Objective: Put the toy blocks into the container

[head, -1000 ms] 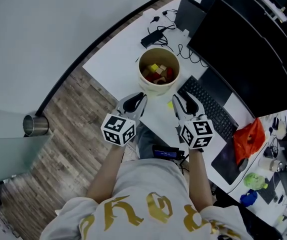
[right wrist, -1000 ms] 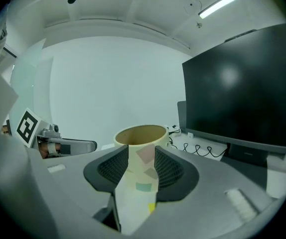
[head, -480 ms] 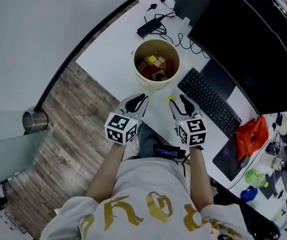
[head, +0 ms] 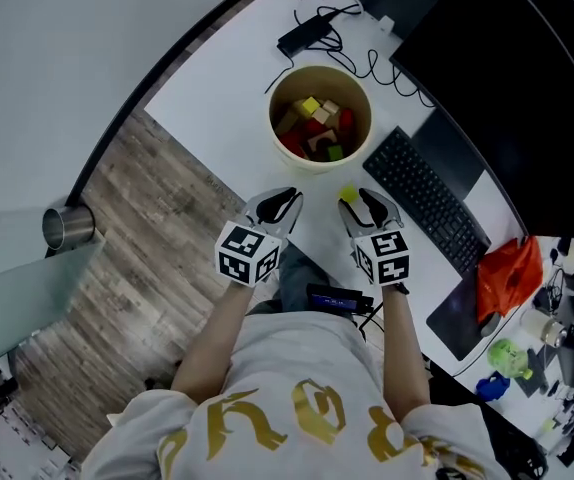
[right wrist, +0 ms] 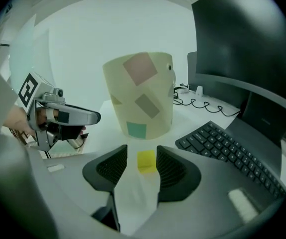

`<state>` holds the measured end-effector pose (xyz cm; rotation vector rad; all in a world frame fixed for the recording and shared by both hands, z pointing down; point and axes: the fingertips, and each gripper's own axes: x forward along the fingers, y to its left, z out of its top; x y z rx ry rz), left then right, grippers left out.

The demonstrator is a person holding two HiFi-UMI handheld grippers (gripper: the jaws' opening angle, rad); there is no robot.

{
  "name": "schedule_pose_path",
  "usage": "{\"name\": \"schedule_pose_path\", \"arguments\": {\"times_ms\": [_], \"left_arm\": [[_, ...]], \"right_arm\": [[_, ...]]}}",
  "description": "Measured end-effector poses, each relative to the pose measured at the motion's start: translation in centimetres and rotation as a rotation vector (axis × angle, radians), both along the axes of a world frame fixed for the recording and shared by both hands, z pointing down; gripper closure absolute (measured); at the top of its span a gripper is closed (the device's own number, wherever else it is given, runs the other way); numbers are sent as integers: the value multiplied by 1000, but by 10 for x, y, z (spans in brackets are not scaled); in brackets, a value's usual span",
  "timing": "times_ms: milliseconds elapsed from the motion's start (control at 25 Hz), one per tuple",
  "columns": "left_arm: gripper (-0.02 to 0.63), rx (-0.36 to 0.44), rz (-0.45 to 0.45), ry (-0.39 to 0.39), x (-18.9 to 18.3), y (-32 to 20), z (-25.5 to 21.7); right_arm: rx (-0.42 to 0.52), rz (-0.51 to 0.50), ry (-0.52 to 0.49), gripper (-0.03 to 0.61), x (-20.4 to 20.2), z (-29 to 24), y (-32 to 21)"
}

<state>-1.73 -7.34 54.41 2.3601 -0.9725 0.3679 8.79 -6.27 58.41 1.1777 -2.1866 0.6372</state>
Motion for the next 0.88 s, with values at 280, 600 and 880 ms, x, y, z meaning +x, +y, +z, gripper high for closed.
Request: {"name": "schedule_pose_path", "arguments": {"times_ms": [280,600,880], "left_arm": [[563,-40,12,3,2,-2,16],[563,-52,7,3,0,-7,22],[563,-64,2,3,0,-9,26]], "right_arm": [[-18,-6,30,383,-1,14,-4],[-15,-6,78,363,5,18,-10],[-36,-20,94,362,6,29,-9]]}}
